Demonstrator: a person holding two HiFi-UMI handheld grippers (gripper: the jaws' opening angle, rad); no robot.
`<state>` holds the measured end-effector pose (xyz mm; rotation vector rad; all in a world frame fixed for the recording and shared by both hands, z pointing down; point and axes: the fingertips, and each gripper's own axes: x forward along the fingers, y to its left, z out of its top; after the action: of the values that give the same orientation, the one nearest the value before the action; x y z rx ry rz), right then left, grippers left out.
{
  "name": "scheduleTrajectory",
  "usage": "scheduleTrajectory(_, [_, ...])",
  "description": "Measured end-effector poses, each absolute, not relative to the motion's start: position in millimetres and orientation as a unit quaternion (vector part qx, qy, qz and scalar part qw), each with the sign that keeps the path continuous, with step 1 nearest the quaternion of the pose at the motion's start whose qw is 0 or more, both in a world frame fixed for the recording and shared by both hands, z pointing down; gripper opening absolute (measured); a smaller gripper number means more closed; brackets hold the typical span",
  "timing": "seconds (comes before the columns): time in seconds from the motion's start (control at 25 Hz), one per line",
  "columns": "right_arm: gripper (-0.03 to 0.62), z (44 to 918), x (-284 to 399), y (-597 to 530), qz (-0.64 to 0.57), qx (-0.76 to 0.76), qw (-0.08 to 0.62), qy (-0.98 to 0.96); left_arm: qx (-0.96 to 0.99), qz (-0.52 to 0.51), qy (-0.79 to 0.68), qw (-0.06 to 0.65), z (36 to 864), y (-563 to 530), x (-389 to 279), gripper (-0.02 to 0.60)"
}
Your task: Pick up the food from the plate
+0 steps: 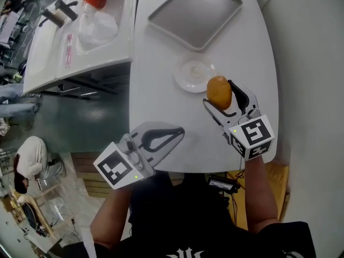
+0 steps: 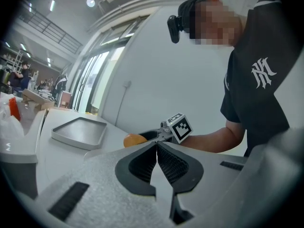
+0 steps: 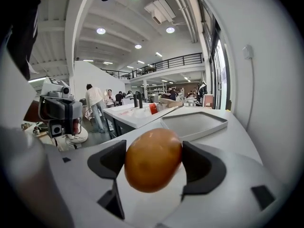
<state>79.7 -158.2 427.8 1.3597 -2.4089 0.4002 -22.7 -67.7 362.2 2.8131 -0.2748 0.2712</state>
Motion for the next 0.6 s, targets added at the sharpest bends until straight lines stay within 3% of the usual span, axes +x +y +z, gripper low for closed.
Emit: scheduleTrajectory(0.6, [0.370, 338, 102, -16, 0.120, 0.456, 0.124, -0.873, 0.982, 0.050, -0.136, 0.119, 300, 22, -7, 0.008])
